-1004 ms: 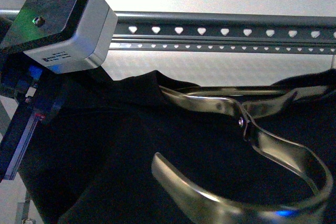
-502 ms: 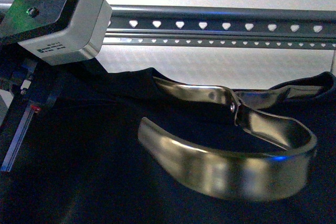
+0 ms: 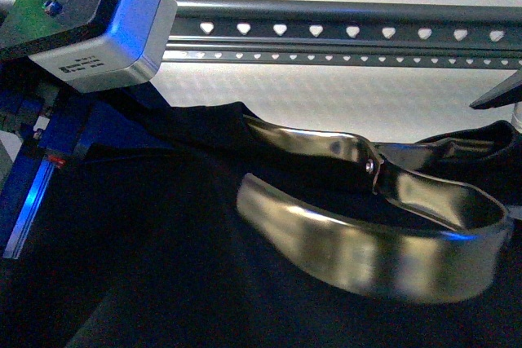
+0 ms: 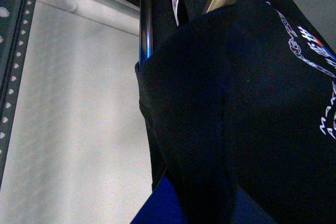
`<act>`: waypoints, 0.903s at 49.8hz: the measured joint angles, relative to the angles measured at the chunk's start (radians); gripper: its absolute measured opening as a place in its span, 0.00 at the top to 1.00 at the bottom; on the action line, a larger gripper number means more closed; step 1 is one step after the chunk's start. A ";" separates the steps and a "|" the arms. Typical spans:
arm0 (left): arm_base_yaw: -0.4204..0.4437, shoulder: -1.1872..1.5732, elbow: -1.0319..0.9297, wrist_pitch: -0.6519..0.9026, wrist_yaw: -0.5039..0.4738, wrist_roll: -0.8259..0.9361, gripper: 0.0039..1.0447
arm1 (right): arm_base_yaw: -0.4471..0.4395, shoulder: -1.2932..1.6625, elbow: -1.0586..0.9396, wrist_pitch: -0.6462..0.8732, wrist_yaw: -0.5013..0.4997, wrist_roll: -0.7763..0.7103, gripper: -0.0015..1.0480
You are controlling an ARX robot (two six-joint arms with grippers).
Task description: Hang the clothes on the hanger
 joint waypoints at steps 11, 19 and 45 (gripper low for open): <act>0.000 0.000 0.000 0.000 -0.001 0.000 0.96 | 0.019 0.093 0.058 -0.013 0.060 0.045 0.48; 0.000 0.000 0.000 0.000 0.000 0.000 0.96 | 0.002 0.095 0.060 -0.039 0.042 0.069 0.71; -0.001 -0.003 0.000 0.004 0.016 -0.011 0.26 | -0.049 0.148 0.047 -0.189 0.091 0.180 0.92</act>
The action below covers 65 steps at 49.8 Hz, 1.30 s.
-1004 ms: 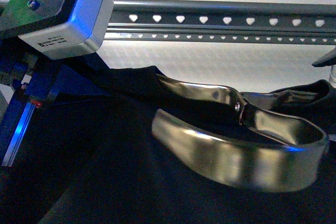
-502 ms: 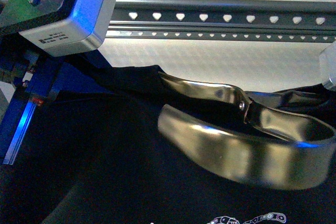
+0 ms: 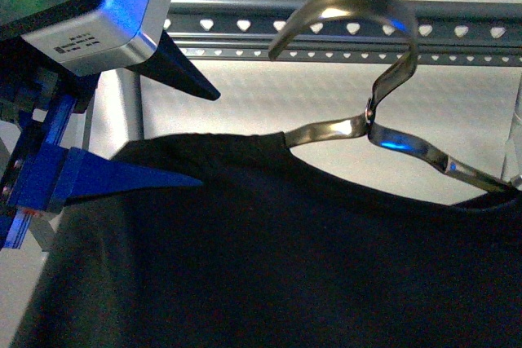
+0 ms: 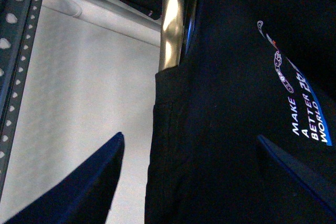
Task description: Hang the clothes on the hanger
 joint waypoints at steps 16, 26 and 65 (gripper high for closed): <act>0.090 -0.011 -0.157 0.907 -0.340 -1.284 0.06 | -0.061 0.047 0.055 -0.012 -0.056 0.252 0.92; 0.128 -0.128 -0.164 0.852 -0.466 -1.808 0.09 | -0.009 0.034 0.084 -0.055 -0.003 0.411 0.92; 0.151 -0.599 -0.834 0.734 -0.779 -1.582 0.97 | 0.204 0.190 0.440 -0.259 0.148 1.025 0.92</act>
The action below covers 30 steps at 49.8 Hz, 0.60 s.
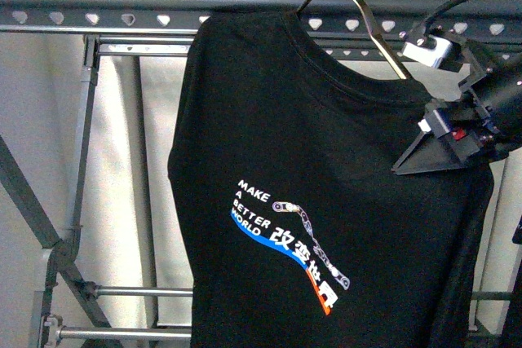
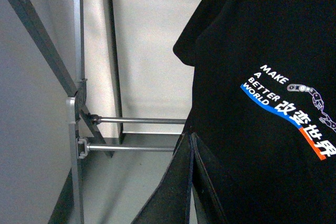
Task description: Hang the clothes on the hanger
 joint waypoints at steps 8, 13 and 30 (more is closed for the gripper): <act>0.000 -0.082 -0.094 0.007 0.000 0.000 0.97 | 0.037 0.014 -0.012 0.006 0.037 0.011 0.92; 0.000 -0.128 -0.134 0.006 0.000 0.000 0.97 | 0.053 -0.021 -0.075 0.037 0.029 0.019 0.92; 0.000 -0.303 -0.231 -0.070 0.000 0.001 0.97 | 0.048 -0.179 -0.331 0.083 0.019 0.098 0.93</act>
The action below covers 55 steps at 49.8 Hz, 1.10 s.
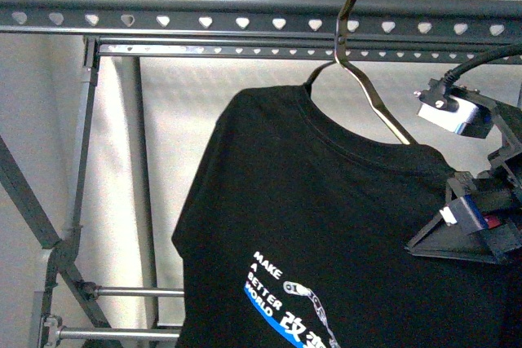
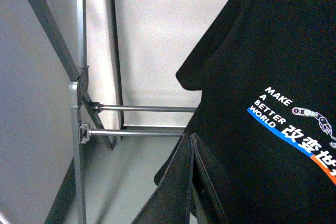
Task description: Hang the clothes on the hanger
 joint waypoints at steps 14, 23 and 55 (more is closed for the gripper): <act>0.000 -0.116 -0.034 -0.080 0.000 0.000 0.97 | -0.050 0.124 0.214 -0.066 0.037 0.065 0.93; 0.000 -0.176 -0.059 -0.095 0.000 0.002 0.97 | -0.056 0.217 0.414 -0.137 0.089 0.107 0.93; 0.000 -0.505 -0.058 -0.438 0.000 0.003 0.97 | -0.020 0.476 0.703 -0.200 0.209 0.218 0.93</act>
